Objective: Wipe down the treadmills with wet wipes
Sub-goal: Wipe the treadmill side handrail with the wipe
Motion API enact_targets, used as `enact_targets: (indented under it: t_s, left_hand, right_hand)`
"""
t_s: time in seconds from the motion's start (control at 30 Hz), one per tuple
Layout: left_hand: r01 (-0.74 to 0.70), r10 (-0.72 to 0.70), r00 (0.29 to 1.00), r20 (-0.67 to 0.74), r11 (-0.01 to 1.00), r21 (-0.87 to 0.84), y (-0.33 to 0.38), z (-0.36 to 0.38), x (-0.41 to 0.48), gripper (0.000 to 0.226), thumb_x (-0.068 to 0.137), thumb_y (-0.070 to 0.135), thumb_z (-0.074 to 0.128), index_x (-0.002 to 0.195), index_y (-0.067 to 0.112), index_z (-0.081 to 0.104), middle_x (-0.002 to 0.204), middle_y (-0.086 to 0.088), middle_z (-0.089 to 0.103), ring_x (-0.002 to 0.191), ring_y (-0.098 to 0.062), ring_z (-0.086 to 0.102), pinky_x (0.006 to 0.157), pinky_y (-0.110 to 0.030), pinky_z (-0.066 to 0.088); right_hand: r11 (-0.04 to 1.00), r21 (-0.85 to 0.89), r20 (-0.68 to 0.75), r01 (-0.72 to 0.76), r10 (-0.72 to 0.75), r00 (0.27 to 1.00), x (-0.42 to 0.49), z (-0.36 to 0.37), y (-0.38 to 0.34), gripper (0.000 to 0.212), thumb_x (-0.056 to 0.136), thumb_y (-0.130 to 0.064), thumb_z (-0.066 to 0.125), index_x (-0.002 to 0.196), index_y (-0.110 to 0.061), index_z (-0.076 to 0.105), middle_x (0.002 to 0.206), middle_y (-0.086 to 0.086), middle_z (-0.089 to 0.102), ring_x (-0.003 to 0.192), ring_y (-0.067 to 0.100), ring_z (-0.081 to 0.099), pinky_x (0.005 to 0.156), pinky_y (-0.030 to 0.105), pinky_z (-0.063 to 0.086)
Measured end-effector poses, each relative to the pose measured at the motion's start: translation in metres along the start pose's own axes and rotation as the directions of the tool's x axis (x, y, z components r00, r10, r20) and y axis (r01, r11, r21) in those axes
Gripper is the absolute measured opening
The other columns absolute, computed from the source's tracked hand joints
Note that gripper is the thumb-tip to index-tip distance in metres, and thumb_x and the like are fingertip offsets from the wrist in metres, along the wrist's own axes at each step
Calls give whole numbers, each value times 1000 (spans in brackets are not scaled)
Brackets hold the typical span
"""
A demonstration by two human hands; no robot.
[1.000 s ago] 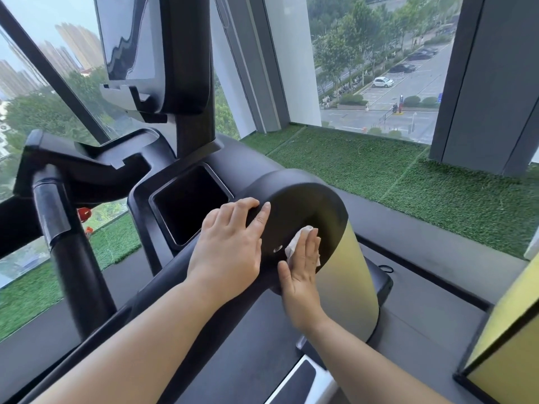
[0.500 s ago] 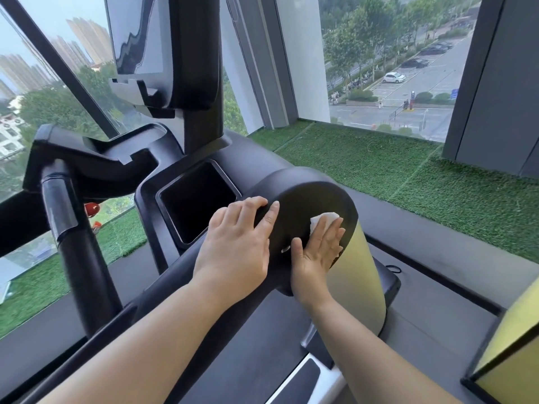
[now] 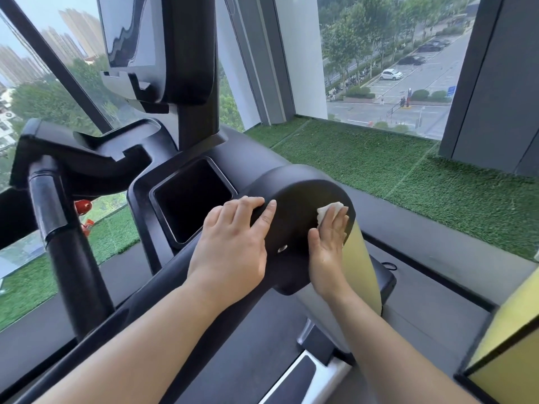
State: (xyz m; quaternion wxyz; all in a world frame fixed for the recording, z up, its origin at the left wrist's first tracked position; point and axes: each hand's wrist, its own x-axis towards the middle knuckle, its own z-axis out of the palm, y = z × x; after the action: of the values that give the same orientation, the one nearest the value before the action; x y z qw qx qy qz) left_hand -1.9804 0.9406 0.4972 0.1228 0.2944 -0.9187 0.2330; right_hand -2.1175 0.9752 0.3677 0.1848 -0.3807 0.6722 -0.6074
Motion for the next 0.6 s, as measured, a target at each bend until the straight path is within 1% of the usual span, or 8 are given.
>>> enact_targets:
  t_s: [0.07, 0.13, 0.23, 0.3, 0.37, 0.43, 0.5, 0.6]
  left_hand:
    - [0, 0, 1000, 20, 1000, -3, 0, -1, 0, 60, 77, 27, 35, 130, 11, 57, 122, -9, 55, 109, -24, 43, 95, -38, 25]
    - [3, -3, 1000, 31, 1000, -7, 1, -1, 0, 61, 76, 28, 35, 131, 11, 57, 122, -8, 55, 110, -24, 43, 96, -38, 25]
    - [12, -12, 999, 33, 1000, -10, 1, -2, 0, 62, 75, 29, 34, 130, 11, 57, 122, -8, 55, 112, -24, 41, 96, -38, 25]
    - [13, -12, 999, 35, 1000, -10, 1, -3, 0, 63, 74, 29, 34, 130, 11, 57, 122, -8, 56, 112, -24, 41, 96, -38, 25]
    - [8, -8, 999, 46, 1000, -11, 1, -3, 0, 63, 74, 29, 34, 130, 11, 57, 121, -8, 56, 111, -24, 41, 96, -38, 25]
    - [12, -11, 999, 51, 1000, -12, 1, -3, 0, 64, 74, 29, 34, 130, 11, 58, 121, -7, 56, 111, -23, 41, 96, -37, 25]
    - [20, -19, 999, 50, 1000, -15, 1, -3, 0, 64, 74, 29, 34, 129, 11, 58, 121, -6, 56, 110, -23, 42, 96, -37, 25]
    - [23, -22, 999, 50, 1000, -21, 2, -4, 1, 63, 74, 30, 34, 130, 11, 57, 122, -6, 56, 111, -22, 42, 96, -37, 25]
  right_hand:
    - [981, 36, -67, -190, 192, 979, 22, -9, -4, 62, 100, -49, 20, 151, -25, -7, 158, 6, -19, 142, 13, -25, 114, 30, -17]
    - [955, 52, -98, -294, 297, 950, 35, -10, -19, 68, 99, -52, 21, 153, -15, -1, 159, 10, -15, 145, 21, -20, 116, 37, -14]
    - [990, 8, -28, -141, 141, 990, 33, -6, -29, 75, 92, -54, 17, 152, -15, -6, 157, 3, -20, 143, 15, -23, 113, 29, -18]
    - [997, 13, -30, -76, 77, 997, 34, -13, -21, 66, 97, -48, 20, 152, -19, -3, 158, -1, -18, 144, 11, -20, 114, 28, -16]
    - [983, 81, -61, -167, 173, 983, 45, -24, -17, 60, 101, -46, 20, 153, -23, 3, 160, -5, -12, 145, 8, -15, 116, 29, -11]
    - [953, 130, -72, -272, 283, 956, 53, -28, -20, 62, 100, -51, 17, 154, -23, 5, 160, -6, -9, 145, 8, -12, 116, 30, -10]
    - [972, 103, -56, -210, 217, 975, 51, -22, -29, 62, 100, -50, 19, 153, -22, 0, 159, -5, -12, 145, 9, -15, 115, 30, -12]
    - [999, -26, 54, 39, -38, 998, 34, -13, -28, 65, 98, -51, 19, 149, -25, -11, 154, -11, -22, 138, 1, -26, 109, 20, -22]
